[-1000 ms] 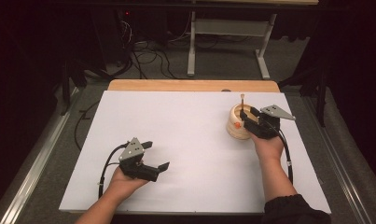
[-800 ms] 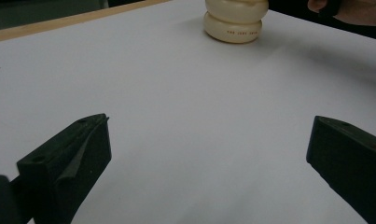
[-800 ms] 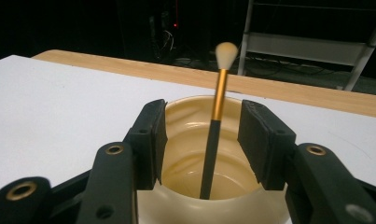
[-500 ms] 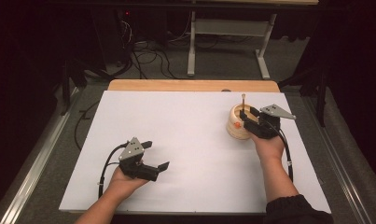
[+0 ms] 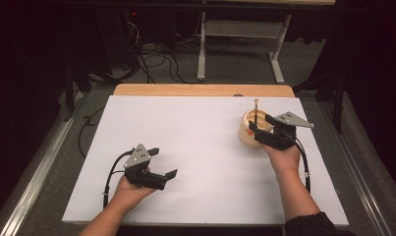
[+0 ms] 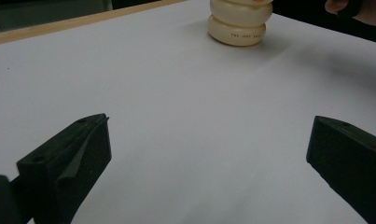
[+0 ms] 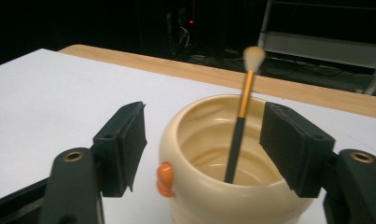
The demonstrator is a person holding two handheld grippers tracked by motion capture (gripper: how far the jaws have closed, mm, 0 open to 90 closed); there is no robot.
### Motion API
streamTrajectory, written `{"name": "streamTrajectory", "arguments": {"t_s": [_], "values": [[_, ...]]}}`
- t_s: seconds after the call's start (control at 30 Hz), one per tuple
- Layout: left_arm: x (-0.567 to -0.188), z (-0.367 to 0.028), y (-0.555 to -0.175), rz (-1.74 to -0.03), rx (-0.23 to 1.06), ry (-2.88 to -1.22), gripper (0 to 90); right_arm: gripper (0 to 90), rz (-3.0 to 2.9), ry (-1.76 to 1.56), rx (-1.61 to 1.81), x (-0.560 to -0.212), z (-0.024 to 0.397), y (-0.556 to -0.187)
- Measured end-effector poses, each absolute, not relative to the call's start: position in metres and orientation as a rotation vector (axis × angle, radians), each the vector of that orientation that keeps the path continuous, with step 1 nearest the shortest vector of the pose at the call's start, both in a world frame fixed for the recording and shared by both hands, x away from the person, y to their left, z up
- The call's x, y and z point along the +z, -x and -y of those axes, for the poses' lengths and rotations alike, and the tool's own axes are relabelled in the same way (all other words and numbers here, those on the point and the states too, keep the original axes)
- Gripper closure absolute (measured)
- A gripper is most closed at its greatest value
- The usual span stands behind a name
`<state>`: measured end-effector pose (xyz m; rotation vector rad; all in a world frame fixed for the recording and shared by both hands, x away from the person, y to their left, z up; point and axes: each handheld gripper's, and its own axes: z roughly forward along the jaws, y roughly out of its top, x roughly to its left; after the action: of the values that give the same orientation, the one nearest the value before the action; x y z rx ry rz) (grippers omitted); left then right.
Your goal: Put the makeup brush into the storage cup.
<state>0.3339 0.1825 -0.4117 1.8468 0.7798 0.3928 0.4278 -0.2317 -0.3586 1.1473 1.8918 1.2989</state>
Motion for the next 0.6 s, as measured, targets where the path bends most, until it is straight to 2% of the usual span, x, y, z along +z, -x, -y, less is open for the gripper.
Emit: {"name": "streamTrajectory", "arguments": {"t_s": [0.37,0.5,0.6], "values": [[-0.412,-0.182,-0.334,-0.783,0.392,-1.852,0.7,14.4,-1.904,-1.103,1.313,-0.359,0.224,-0.413],[-0.412,-0.182,-0.333,-0.781,0.391,-1.851,0.6,3.9,-1.919,-1.114,1.294,-0.360,0.223,-0.409],[-0.412,-0.182,-0.334,-0.782,0.394,-1.855,0.6,0.8,-1.936,-1.101,1.295,-0.359,0.222,-0.405]]}}
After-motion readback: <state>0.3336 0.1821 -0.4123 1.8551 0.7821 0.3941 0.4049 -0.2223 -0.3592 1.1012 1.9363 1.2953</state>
